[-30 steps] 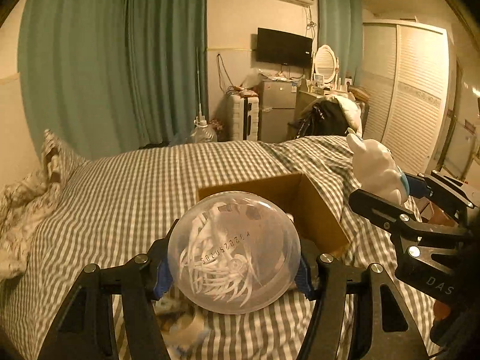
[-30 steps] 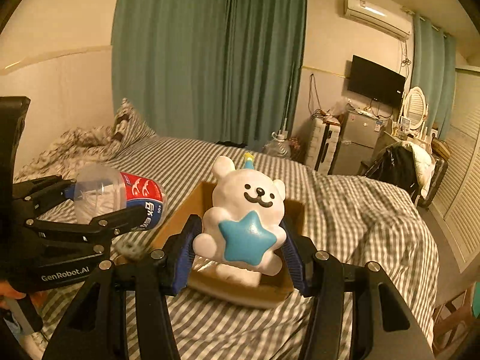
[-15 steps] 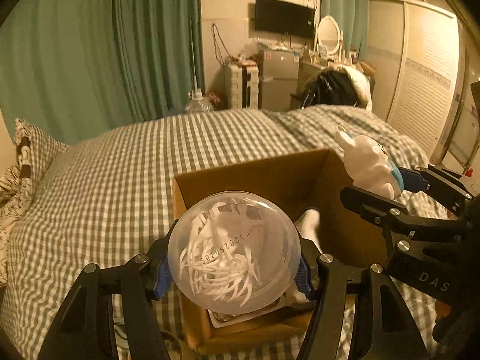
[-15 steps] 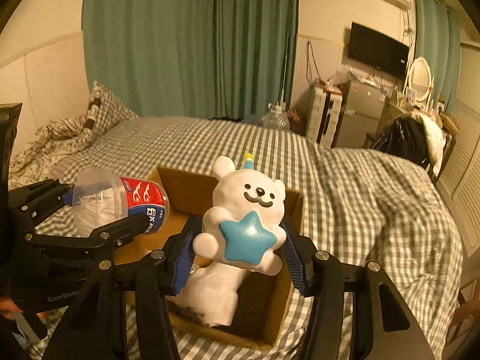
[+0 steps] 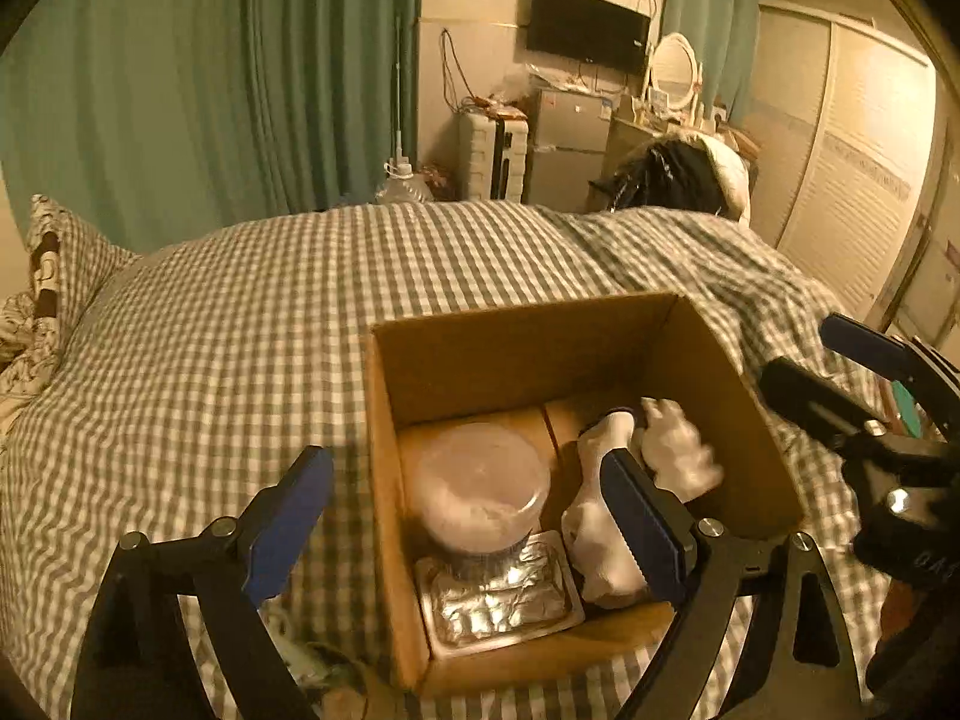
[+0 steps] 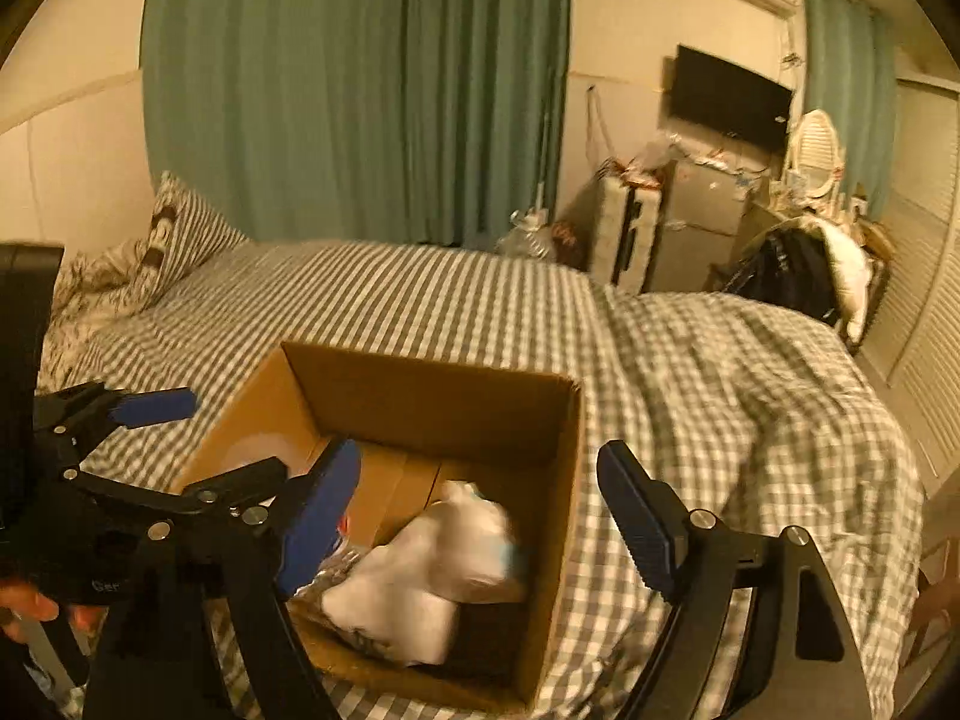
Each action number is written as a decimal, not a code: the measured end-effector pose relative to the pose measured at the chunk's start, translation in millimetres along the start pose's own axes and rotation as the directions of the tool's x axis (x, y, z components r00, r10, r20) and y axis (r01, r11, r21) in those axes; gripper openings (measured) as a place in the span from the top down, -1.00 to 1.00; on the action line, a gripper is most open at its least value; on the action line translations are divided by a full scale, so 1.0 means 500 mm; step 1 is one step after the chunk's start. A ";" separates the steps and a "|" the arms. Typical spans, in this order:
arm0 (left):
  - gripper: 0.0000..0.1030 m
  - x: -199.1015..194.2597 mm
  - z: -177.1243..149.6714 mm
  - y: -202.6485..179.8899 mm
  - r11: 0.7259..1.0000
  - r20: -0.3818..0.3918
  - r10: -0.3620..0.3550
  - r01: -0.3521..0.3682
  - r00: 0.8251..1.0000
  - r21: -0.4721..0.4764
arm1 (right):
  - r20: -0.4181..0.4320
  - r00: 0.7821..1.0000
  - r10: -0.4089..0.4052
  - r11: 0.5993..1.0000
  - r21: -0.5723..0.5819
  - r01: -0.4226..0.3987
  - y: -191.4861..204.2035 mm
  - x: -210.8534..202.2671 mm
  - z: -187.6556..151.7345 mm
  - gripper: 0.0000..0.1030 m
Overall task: Organize objects
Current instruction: 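Lower the container and bear into the box and open both tools, then grasp the white toothpaste tube with the left tool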
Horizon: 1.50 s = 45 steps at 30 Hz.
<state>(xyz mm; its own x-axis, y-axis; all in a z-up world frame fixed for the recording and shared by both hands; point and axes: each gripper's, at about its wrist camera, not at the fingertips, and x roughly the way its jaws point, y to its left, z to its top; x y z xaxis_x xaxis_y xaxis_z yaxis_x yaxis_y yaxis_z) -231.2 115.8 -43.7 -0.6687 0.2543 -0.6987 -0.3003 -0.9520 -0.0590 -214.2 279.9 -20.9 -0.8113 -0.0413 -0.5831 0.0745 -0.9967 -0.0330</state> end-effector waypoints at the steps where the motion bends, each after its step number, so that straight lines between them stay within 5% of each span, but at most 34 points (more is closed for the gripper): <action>1: -0.81 -0.021 -0.003 0.006 1.000 0.010 -0.002 0.002 1.000 -0.007 | 0.010 1.000 -0.008 1.000 0.002 0.008 0.002 -0.023 0.004 -0.58; 10: -1.00 -0.242 -0.023 0.078 0.996 0.143 0.087 -0.085 0.986 -0.021 | 0.123 0.992 -0.023 0.998 -0.058 0.030 0.069 -0.244 0.037 -0.72; 17: -1.00 -0.331 -0.114 0.147 0.981 0.137 0.191 -0.185 0.972 -0.057 | 0.126 0.992 0.010 0.994 -0.107 0.003 0.153 -0.315 -0.007 -0.74; 30: -0.98 -0.178 -0.354 0.181 0.947 -0.060 0.280 -0.286 0.958 -0.145 | -0.044 0.999 0.028 0.996 -0.087 -0.032 0.237 -0.180 -0.219 -0.74; 33: -0.83 -0.133 -0.393 0.163 0.953 -0.109 0.268 -0.280 0.957 -0.116 | -0.103 0.994 0.036 0.997 -0.066 -0.043 0.233 -0.123 -0.260 -0.74; 39: -0.22 -0.036 -0.453 0.136 0.978 -0.255 0.156 -0.186 0.954 -0.095 | -0.179 0.982 0.059 0.997 -0.038 -0.067 0.235 -0.059 -0.311 -0.74; 42: -0.13 -0.023 -0.461 0.123 0.981 -0.257 0.166 -0.187 0.952 -0.059 | -0.193 0.979 0.060 0.997 -0.032 -0.068 0.232 -0.044 -0.321 -0.74; 44: 0.28 -0.023 -0.463 0.119 0.986 -0.252 0.135 -0.155 0.958 -0.065 | -0.199 0.978 0.067 0.997 -0.022 -0.073 0.230 -0.038 -0.327 -0.74; 45: 0.32 -0.024 -0.465 0.117 0.986 -0.252 0.130 -0.151 0.959 -0.067 | -0.201 0.977 0.070 0.997 -0.017 -0.074 0.229 -0.037 -0.328 -0.74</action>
<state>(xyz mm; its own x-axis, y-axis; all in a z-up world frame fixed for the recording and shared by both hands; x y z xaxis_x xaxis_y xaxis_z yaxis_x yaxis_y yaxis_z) -82.8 17.3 -204.5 -0.5091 0.0771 -0.8572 -0.1495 -0.9888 -0.0001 -95.5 178.1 -146.9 -0.6708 -0.0955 -0.7355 0.1444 -0.9895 -0.0031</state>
